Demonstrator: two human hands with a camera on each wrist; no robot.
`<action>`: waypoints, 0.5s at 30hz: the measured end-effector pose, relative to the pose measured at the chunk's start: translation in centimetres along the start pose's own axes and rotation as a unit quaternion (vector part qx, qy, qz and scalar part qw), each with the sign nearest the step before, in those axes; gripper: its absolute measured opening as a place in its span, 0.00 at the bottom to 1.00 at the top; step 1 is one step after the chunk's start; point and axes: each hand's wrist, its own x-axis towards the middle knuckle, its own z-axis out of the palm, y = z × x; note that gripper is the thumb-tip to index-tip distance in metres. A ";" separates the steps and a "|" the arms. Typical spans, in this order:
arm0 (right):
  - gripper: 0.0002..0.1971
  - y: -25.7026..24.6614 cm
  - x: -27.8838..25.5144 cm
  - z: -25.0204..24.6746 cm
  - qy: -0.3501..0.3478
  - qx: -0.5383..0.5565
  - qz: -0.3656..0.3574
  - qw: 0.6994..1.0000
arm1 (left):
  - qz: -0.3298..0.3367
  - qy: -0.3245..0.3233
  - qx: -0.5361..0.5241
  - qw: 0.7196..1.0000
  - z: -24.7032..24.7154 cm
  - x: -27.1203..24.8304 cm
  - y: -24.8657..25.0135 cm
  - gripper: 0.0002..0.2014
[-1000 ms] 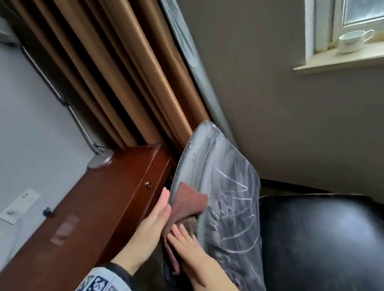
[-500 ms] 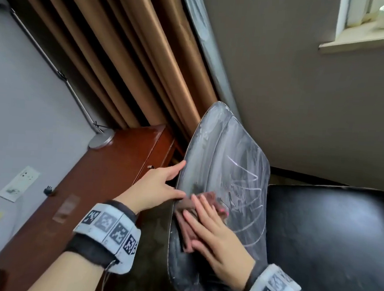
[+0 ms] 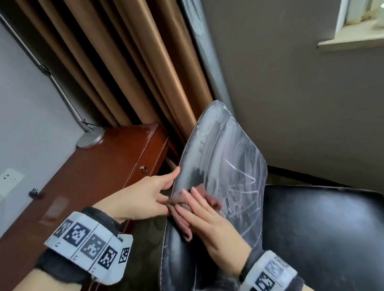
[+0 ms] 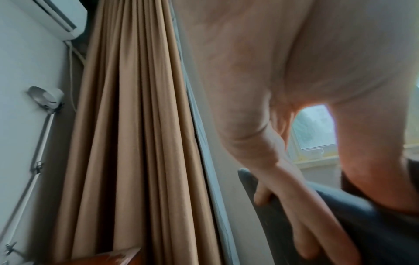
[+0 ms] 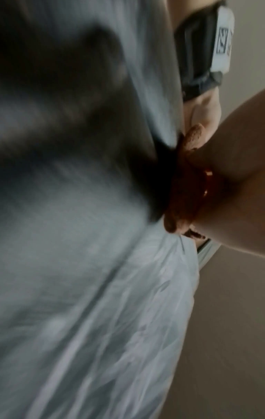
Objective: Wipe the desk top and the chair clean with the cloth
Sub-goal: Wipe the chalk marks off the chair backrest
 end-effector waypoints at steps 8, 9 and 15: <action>0.25 3.5 4.9 -2.4 0.040 0.025 0.072 0.996 | -0.052 0.031 -0.040 0.997 0.5 -0.4 1.4 0.56; 0.26 2.2 3.2 -1.8 0.018 0.037 0.033 0.999 | -0.048 0.035 -0.047 0.997 0.4 -0.2 1.5 0.57; 0.24 7.1 6.5 -4.1 -0.002 -0.079 0.016 0.997 | -0.089 0.080 -0.020 0.993 0.3 0.8 2.5 0.58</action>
